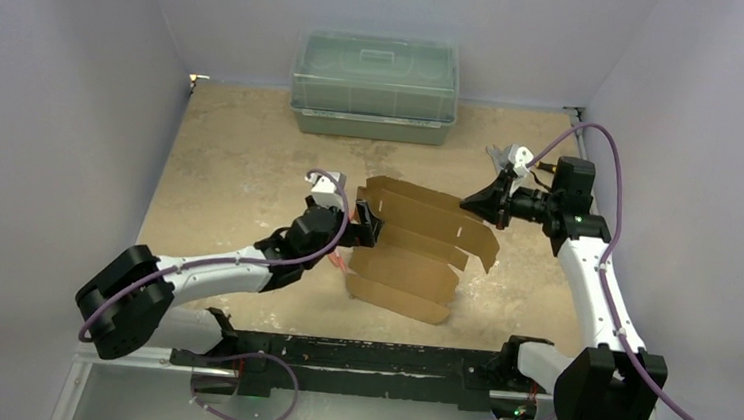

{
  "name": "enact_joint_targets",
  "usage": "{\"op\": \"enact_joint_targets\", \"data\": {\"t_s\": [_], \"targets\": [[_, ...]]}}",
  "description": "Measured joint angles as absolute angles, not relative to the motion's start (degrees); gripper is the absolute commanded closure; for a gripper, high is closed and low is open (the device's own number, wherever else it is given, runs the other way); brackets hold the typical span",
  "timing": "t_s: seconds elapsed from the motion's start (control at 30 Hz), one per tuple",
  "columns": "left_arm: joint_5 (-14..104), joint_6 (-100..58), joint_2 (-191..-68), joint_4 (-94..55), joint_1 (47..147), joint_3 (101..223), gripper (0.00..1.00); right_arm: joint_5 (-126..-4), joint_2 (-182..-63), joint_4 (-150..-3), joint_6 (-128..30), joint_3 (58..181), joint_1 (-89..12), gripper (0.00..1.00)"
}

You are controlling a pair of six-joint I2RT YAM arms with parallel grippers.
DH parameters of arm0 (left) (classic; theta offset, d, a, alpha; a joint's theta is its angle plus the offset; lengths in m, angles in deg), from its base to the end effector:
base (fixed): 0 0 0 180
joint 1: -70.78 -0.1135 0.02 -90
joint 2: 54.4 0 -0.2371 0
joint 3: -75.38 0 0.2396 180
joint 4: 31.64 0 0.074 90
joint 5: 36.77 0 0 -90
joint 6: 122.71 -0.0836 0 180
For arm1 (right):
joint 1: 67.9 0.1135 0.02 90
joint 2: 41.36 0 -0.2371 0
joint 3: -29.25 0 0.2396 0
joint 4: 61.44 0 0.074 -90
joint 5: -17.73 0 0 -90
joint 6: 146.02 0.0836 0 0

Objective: Fold the paper box

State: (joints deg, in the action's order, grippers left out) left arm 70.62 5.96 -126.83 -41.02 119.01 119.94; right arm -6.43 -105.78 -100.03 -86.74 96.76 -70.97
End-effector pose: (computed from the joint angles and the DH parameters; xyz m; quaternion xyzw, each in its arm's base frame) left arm 0.2225 -0.2116 0.1788 -0.0212 0.8068 -0.3082 0.5037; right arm 0.2487 0.0630 0.2774 -0.4200 0.6652 0.3506 0.5082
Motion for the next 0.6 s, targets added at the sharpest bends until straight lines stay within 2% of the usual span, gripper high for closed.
{"op": "enact_joint_targets", "data": {"t_s": [0.1,0.33,0.37,0.4,0.6], "targets": [[75.69,6.55,-129.45,-38.35,121.76,123.55,0.07,-6.38,-105.78,-99.49,-86.15,96.7,-71.19,1.0],[85.33,7.32,-132.4,-30.97,125.3,129.34,0.34,-6.19,-105.78,-98.57,-85.37,96.35,-71.48,1.0],[86.4,7.29,-132.42,-29.96,125.3,129.67,0.4,-6.19,-105.78,-98.55,-85.34,96.26,-71.48,1.0],[87.32,7.27,-132.42,-29.26,125.3,129.89,0.47,-6.12,-105.78,-98.57,-85.32,96.2,-71.52,1.0],[89.63,6.94,-132.38,-26.46,125.28,130.06,0.68,-6.08,-105.78,-98.55,-85.15,96.07,-71.72,1.0]]}}
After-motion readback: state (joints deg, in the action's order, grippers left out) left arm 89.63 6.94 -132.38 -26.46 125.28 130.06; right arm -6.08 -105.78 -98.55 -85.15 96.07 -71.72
